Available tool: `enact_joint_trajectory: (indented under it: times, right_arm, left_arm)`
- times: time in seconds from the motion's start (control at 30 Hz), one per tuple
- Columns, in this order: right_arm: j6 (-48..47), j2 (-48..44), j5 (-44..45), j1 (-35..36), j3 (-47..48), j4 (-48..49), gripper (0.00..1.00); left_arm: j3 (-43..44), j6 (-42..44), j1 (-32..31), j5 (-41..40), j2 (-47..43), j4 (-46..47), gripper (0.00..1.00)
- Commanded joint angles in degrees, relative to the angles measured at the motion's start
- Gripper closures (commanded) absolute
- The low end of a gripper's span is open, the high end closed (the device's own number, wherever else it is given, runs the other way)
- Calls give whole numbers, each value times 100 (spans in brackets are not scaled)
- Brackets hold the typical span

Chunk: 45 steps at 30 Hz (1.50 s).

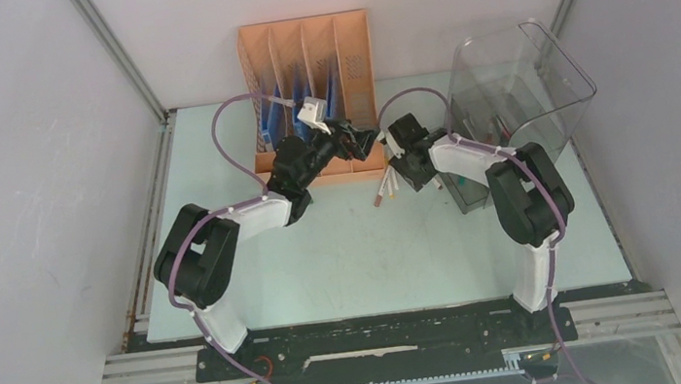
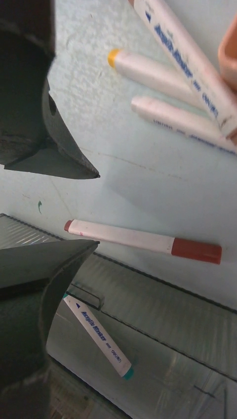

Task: Organize the desk
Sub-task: Pick up the stationery from the center of the board.

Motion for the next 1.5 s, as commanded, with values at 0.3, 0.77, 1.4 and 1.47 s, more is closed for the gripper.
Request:
enact_joint_trajectory:
  times: [0.3,0.77,1.4,1.47]
  right_arm:
    - [292,208,-664,-180,11,-115,48]
    - [289,59,-1095,-102,134,-345,58]
    - [69,54,-456,-338,728,-474,51]
    - [89,206,-527,-383,1016,-567,51]
  left_arm:
    - [-3,36,47,125,-166,272,1]
    - [-15,38,56,116,-172,281,1]
    - [-90,18,98,174,-240,334,1]
    - [-90,-1,118,181,-240,343,1]
